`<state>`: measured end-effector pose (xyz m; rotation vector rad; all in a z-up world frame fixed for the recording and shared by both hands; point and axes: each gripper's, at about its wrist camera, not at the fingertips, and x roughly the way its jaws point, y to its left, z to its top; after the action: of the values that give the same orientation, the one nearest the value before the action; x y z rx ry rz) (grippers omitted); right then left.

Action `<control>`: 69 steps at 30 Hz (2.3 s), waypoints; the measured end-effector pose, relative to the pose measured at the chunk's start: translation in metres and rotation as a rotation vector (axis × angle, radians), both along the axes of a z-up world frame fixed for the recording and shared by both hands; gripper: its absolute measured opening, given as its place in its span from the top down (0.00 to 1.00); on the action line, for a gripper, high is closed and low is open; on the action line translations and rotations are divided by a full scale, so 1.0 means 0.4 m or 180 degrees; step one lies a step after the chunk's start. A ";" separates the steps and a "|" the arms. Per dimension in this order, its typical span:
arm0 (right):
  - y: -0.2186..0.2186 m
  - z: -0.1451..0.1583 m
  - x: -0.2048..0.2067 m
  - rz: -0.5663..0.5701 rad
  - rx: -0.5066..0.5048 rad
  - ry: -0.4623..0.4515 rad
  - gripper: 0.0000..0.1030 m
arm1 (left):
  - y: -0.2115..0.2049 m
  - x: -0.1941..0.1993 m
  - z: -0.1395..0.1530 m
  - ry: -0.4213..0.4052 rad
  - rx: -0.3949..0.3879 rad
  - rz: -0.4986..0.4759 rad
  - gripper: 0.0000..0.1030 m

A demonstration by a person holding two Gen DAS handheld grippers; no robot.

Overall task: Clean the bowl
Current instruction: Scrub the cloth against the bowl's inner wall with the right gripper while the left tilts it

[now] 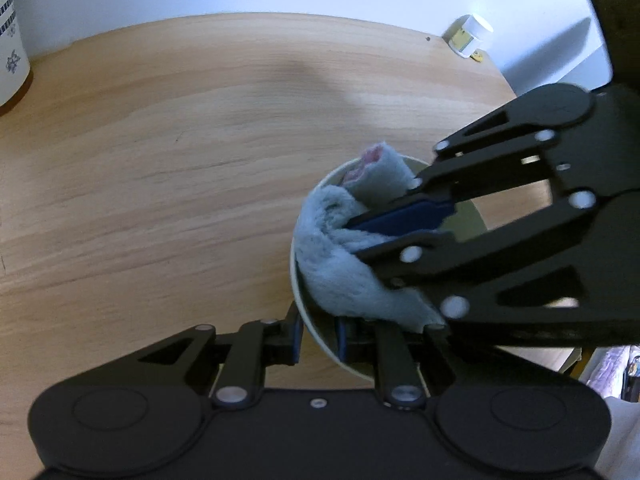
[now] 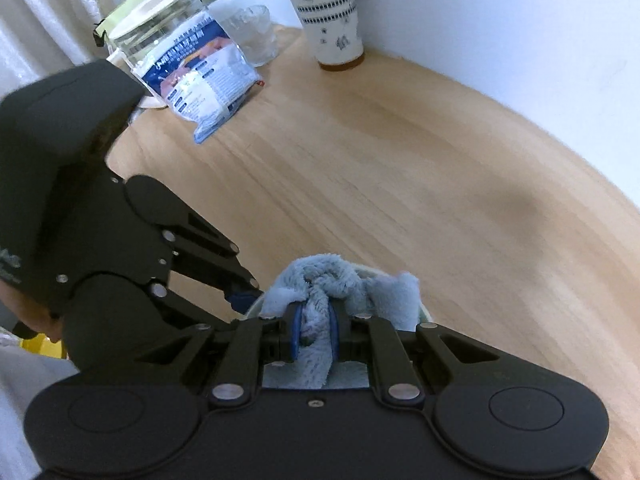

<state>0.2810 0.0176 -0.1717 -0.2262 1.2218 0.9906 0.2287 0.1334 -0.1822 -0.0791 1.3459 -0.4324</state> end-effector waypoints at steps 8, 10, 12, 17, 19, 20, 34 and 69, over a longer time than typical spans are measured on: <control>-0.031 0.008 0.005 -0.0078 -0.0032 0.0151 0.89 | -0.002 0.001 0.005 -0.0011 0.0029 -0.0041 0.82; -0.022 0.004 0.016 -0.0041 -0.0111 0.0172 0.90 | -0.005 0.000 0.006 -0.0012 0.0020 -0.0056 0.81; -0.008 0.001 0.007 -0.0008 -0.0209 0.0184 0.90 | -0.009 -0.001 0.007 -0.0001 0.0015 -0.0049 0.80; 0.011 0.013 -0.001 0.0106 -0.0469 0.0191 0.88 | -0.004 -0.001 0.006 0.0054 0.0006 0.0001 0.80; 0.006 0.041 -0.003 0.0095 -0.0407 0.0186 0.86 | -0.001 -0.002 0.005 0.0063 -0.0003 0.0011 0.80; 0.000 0.059 -0.003 0.0080 -0.0349 0.0166 0.86 | 0.000 -0.002 0.004 0.0067 -0.0011 0.0012 0.80; -0.013 0.038 -0.003 -0.0375 -0.0398 -0.0182 0.88 | 0.031 -0.004 0.005 0.0091 -0.0011 0.0030 0.79; -0.019 0.141 -0.064 0.0922 -0.0525 -0.0715 0.43 | 0.038 -0.002 0.006 0.0153 0.0088 0.0054 0.77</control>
<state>0.2553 0.0102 -0.1155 -0.6420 1.0824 1.0806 0.2277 0.1484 -0.1798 -0.0785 1.3972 -0.3996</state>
